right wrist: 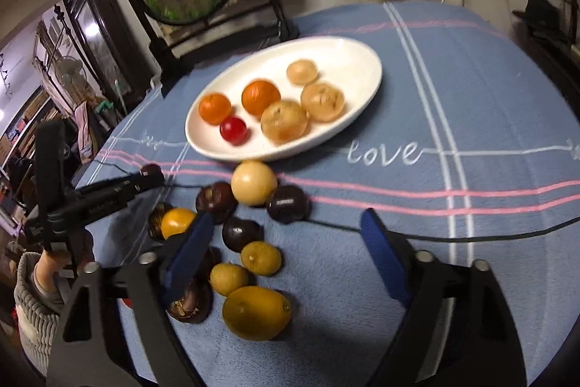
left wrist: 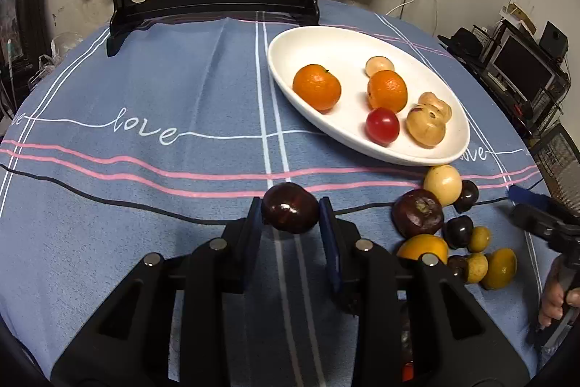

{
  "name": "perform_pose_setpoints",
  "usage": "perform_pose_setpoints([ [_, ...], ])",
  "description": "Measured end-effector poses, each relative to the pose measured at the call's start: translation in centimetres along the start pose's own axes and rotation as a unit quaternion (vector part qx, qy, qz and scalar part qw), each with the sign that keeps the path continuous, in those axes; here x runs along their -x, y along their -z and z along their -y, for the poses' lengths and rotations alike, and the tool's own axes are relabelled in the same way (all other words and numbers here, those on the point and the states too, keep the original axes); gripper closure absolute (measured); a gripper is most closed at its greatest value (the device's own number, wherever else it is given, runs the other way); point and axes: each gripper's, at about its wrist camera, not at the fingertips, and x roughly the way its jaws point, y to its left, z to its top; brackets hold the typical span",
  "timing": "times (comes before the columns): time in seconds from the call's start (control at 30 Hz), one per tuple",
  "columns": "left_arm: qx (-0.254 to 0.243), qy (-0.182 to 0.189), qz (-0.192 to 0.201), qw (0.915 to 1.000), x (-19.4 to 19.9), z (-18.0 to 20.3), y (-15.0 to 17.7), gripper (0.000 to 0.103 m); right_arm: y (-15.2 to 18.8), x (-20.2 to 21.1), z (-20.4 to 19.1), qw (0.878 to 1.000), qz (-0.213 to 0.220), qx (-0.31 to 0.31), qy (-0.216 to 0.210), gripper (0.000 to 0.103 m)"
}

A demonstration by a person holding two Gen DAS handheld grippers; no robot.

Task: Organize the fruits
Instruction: 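Grasp a dark brown fruit with the left tool while the right tool grasps another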

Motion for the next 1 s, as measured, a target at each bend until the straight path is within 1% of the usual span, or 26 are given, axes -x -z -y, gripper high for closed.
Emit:
perform_pose_setpoints([
  [0.03, -0.003, 0.0, 0.001, 1.0, 0.0, 0.2, 0.0, 0.071, 0.0, -0.3, 0.2, 1.0, -0.004, -0.004, 0.001, 0.025],
  [0.1, -0.007, 0.003, 0.0, 1.0, 0.0, 0.5, -0.1, 0.071, 0.0, -0.7, 0.4, 1.0, -0.005, 0.001, 0.016, 0.026],
  [0.23, -0.011, 0.008, 0.0, 0.9999, 0.0, 0.8, 0.0, 0.071, -0.1, -1.6, -0.7, 0.997, -0.006, 0.047, 0.053, 0.027],
  [0.33, -0.014, 0.01, -0.001, 0.9999, -0.1, 1.0, 0.0, 0.071, 0.0, -2.5, -2.2, 0.992, -0.01, 0.097, 0.074, 0.037],
  [0.37, -0.014, 0.01, -0.002, 0.9998, -0.1, 1.1, 0.0, 0.071, 0.0, -2.8, -2.5, 0.991, -0.012, 0.107, 0.079, 0.043],
  [0.4, -0.014, 0.011, -0.003, 0.9998, -0.2, 1.1, 0.0, 0.071, 0.0, -3.1, -2.7, 0.99, -0.013, 0.114, 0.084, 0.051],
  [0.47, -0.015, 0.011, -0.004, 0.9998, -0.3, 1.1, 0.2, 0.071, -0.2, -3.8, -2.9, 0.99, -0.02, 0.118, 0.079, 0.06],
  [0.5, -0.016, 0.011, -0.006, 0.9998, -0.3, 1.1, 0.2, 0.071, -0.4, -4.0, -2.8, 0.99, -0.021, 0.117, 0.078, 0.063],
  [0.6, -0.016, 0.012, -0.012, 0.9997, -0.7, 1.2, 0.3, 0.071, -0.8, -4.7, -2.3, 0.992, -0.027, 0.102, 0.07, 0.064],
  [0.63, -0.016, 0.012, -0.015, 0.9997, -0.9, 1.2, 0.4, 0.071, -0.9, -4.7, -1.9, 0.994, -0.028, 0.089, 0.061, 0.064],
  [0.73, -0.02, 0.011, -0.02, 0.9995, -1.3, 1.4, 0.5, 0.071, -1.1, -4.8, -1.5, 0.996, -0.034, 0.07, 0.038, 0.069],
  [0.93, -0.019, 0.014, -0.017, 0.9996, -1.1, 1.4, 0.7, 0.071, -0.8, -4.4, -0.9, 0.998, -0.033, 0.046, 0.022, 0.073],
  [1.0, -0.018, 0.013, -0.012, 0.9997, -0.9, 1.3, 0.6, 0.071, -0.7, -3.8, -0.7, 0.999, -0.026, 0.041, 0.025, 0.073],
])
